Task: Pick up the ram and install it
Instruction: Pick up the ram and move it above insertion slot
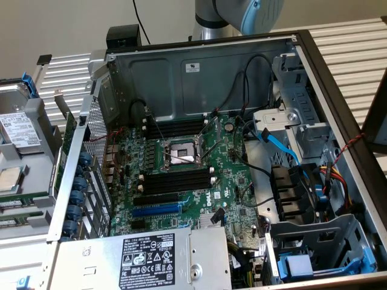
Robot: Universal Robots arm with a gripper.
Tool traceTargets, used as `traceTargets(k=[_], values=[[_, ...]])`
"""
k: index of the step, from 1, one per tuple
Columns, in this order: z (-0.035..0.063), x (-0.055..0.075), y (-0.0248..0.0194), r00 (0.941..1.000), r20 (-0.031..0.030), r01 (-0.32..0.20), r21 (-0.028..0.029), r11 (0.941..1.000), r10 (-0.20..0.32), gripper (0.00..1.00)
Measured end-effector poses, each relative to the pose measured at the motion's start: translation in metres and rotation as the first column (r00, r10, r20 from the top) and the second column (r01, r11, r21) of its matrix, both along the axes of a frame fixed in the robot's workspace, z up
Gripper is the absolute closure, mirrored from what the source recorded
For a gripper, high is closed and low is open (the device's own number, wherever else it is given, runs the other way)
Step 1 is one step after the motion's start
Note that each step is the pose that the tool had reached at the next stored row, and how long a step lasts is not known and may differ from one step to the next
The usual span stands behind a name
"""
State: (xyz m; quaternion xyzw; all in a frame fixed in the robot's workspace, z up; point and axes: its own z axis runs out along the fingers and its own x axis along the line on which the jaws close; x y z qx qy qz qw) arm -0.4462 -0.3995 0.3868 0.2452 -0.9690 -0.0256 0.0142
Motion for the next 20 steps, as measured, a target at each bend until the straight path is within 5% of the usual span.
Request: traceTargets(k=[10,20], values=[[-0.0001,0.0,0.0,0.9873,0.0086,-0.159,-0.0008,0.9873,0.159,0.89],[-0.0001,-0.0002,0.0001,0.9622,0.012,-0.272,-0.0015,0.9623,0.272,0.89]])
